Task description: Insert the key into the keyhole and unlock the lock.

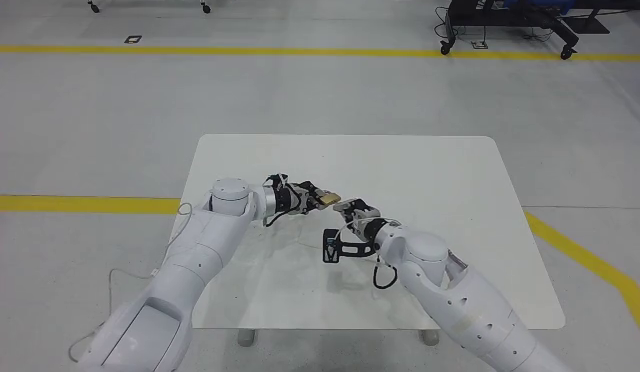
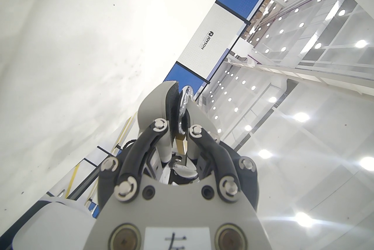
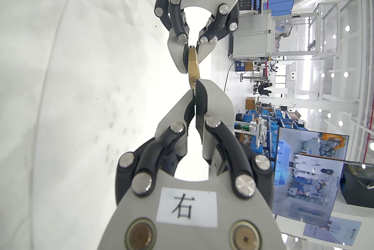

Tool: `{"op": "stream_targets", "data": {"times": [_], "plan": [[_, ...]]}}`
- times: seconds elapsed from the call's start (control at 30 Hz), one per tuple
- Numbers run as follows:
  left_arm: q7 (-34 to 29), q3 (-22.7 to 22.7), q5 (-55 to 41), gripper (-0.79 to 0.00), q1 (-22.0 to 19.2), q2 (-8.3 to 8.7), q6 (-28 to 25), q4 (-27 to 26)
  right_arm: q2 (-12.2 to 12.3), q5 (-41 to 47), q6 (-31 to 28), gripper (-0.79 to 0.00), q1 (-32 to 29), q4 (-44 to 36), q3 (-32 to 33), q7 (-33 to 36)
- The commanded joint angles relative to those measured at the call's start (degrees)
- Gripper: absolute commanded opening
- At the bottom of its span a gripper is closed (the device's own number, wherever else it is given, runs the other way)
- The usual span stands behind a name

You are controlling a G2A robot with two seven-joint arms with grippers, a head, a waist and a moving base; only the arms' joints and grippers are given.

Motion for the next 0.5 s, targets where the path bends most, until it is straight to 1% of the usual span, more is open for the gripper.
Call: {"op": "stream_targets", "data": {"times": [0.0,0.47], "plan": [[-0.2,0.0,0.1,-0.785,0.0,-0.02,-0.1,0.0,-0.2,0.1,-0.2,-0.785,0.2,0.2,-0.2,0.2],[-1.9,-0.2,0.2,-0.785,-0.3,-0.2,-0.2,0.6,-1.1,1.3,-0.7,-0.785,1.3,1.2,-0.2,0.8]]}}
